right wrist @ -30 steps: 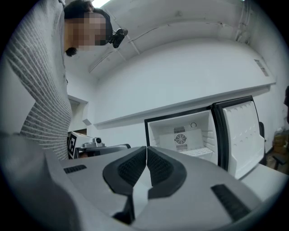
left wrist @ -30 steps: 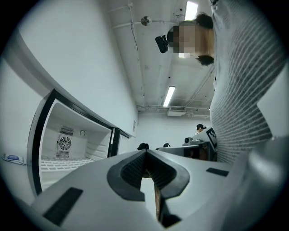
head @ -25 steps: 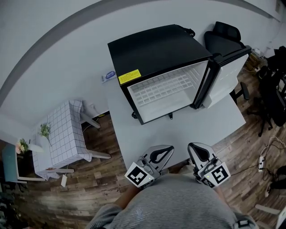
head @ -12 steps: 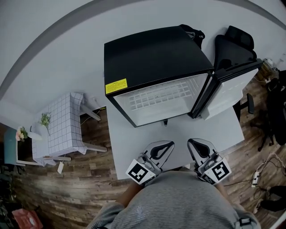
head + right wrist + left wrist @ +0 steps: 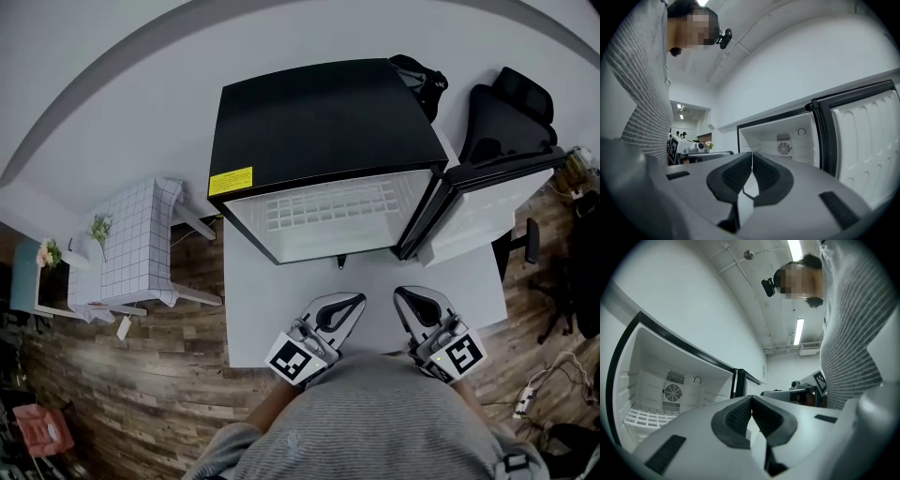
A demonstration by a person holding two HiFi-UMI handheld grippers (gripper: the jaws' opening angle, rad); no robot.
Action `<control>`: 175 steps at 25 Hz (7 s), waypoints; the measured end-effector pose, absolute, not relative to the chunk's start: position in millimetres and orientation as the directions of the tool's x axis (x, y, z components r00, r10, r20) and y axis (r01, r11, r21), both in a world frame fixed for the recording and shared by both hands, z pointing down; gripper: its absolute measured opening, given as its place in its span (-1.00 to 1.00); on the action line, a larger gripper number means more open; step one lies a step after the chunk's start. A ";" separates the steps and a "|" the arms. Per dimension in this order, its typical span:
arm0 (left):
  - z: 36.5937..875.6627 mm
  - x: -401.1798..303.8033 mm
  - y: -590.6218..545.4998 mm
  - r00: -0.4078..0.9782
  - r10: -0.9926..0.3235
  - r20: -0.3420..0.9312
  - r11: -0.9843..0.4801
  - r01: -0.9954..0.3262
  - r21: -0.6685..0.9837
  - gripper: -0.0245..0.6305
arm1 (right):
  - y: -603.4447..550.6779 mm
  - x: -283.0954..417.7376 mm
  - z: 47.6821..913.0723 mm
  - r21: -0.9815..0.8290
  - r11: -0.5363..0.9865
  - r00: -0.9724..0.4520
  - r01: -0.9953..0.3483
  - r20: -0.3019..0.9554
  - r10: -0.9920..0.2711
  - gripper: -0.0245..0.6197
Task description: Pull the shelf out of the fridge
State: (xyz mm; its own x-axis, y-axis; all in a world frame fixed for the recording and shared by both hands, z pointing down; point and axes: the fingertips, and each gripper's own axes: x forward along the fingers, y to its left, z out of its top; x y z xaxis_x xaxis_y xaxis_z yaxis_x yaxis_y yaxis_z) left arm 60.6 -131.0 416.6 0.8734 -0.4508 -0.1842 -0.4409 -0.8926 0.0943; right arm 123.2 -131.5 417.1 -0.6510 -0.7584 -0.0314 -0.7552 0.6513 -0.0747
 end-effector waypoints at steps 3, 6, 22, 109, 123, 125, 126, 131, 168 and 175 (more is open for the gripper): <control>419.3 63.4 -134.2 0.858 -0.482 -0.177 -0.876 -0.472 0.100 -0.89 | -136.9 128.0 417.9 -0.091 0.668 -0.667 -0.739 -0.038 -0.744 -0.88; 421.6 64.3 -137.4 0.844 -0.508 -0.169 -0.861 -0.498 0.102 -0.89 | -140.4 129.0 418.1 -0.084 0.692 -0.691 -0.717 -0.048 -0.721 -0.89; 450.8 70.7 -161.3 0.780 -0.607 -0.155 -0.738 -0.480 0.475 -0.89 | -147.2 140.1 419.1 -0.098 0.732 -0.733 -0.674 -0.038 -0.680 -0.88; 591.9 6.4 -375.7 0.313 -0.949 -0.044 -0.057 -0.031 0.998 -0.52 | -144.1 163.0 432.8 -0.127 0.678 -0.687 -0.724 0.032 -0.726 -0.88; 603.2 2.9 -407.2 0.258 -0.966 -0.023 -0.027 -0.015 1.000 -0.52 | -144.0 173.0 439.6 -0.129 0.651 -0.661 -0.748 0.057 -0.748 -0.89; 602.9 4.4 -411.8 0.256 -0.966 -0.025 -0.030 -0.014 0.999 -0.52 | -144.2 174.5 440.1 -0.130 0.648 -0.659 -0.750 0.061 -0.750 -0.88; 602.6 5.0 -414.6 0.255 -0.967 -0.026 -0.031 -0.014 0.999 -0.52 | -144.4 175.2 440.4 -0.130 0.647 -0.657 -0.752 0.062 -0.751 -0.88; 599.7 4.8 -427.6 0.243 -0.970 -0.032 -0.036 -0.014 0.999 -0.52 | -142.9 178.1 440.6 -0.130 0.637 -0.648 -0.760 0.064 -0.759 -0.88; 606.5 1.2 -434.4 0.204 -0.979 0.011 0.011 -0.005 1.000 -0.81 | -126.6 193.7 441.8 -0.124 0.614 -0.624 -0.780 0.074 -0.778 -0.88; 604.9 1.0 -427.4 0.201 -0.979 0.016 0.014 -0.009 1.000 -0.82 | -118.2 198.3 440.6 -0.125 0.604 -0.615 -0.787 0.076 -0.785 -0.88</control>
